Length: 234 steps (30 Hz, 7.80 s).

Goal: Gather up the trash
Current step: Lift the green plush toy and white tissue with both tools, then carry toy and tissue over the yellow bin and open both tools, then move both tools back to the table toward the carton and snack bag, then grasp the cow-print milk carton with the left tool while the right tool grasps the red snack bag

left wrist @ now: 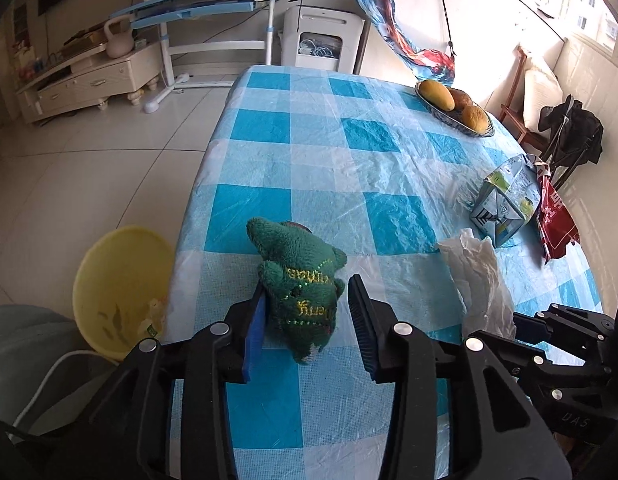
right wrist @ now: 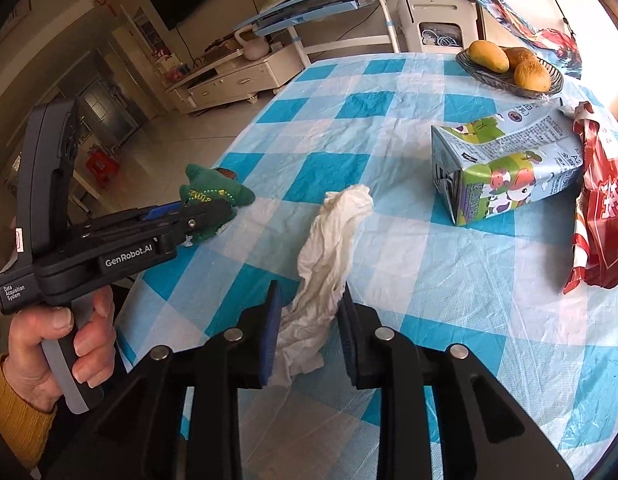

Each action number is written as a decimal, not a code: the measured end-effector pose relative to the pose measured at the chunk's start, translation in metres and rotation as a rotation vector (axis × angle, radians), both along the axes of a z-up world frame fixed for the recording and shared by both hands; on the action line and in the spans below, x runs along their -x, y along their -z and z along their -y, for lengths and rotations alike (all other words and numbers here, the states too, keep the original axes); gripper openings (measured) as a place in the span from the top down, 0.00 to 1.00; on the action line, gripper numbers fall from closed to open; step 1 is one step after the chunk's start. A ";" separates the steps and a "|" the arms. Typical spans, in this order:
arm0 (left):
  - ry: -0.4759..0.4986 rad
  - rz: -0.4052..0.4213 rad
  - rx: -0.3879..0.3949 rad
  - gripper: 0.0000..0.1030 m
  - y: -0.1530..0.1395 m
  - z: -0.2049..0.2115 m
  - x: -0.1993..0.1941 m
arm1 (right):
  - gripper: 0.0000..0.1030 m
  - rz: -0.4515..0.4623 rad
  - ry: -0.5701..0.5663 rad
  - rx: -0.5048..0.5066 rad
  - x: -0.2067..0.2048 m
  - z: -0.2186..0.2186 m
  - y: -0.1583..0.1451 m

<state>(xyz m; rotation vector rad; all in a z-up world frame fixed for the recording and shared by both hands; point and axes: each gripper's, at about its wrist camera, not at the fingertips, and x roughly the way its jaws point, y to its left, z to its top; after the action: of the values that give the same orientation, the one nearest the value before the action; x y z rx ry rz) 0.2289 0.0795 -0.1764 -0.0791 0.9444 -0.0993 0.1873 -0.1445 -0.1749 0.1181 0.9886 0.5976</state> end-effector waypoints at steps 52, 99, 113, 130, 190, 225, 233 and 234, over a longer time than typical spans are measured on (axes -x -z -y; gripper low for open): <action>-0.012 0.040 0.005 0.64 0.007 0.006 -0.004 | 0.80 0.035 0.035 0.054 -0.001 -0.005 -0.002; 0.007 0.159 0.108 0.74 -0.024 -0.007 0.015 | 0.89 0.086 0.052 0.095 -0.003 0.001 -0.012; -0.152 0.221 0.119 0.73 -0.041 -0.044 0.018 | 0.89 0.141 0.079 -0.018 -0.006 0.007 -0.025; -0.427 0.178 0.158 0.73 -0.066 -0.162 0.002 | 0.89 0.249 -0.105 -0.097 -0.037 -0.104 -0.073; -0.858 0.261 0.343 0.32 -0.034 -0.235 0.019 | 0.40 0.101 -0.187 0.015 -0.071 -0.179 -0.045; 0.004 0.240 0.037 0.23 -0.056 0.011 -0.017 | 0.32 0.078 0.432 0.091 -0.061 0.151 -0.056; 0.296 0.243 -0.091 0.23 -0.044 0.118 -0.026 | 0.31 0.004 0.255 0.072 -0.106 0.136 -0.029; 0.317 0.236 -0.109 0.23 -0.040 0.126 -0.027 | 0.31 0.005 0.211 0.062 -0.110 0.131 -0.029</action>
<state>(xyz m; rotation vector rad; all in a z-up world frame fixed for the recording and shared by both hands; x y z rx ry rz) 0.2558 -0.0467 -0.1365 0.1811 0.7189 -0.3428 0.2976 -0.2756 -0.1464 0.1630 0.9748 0.3738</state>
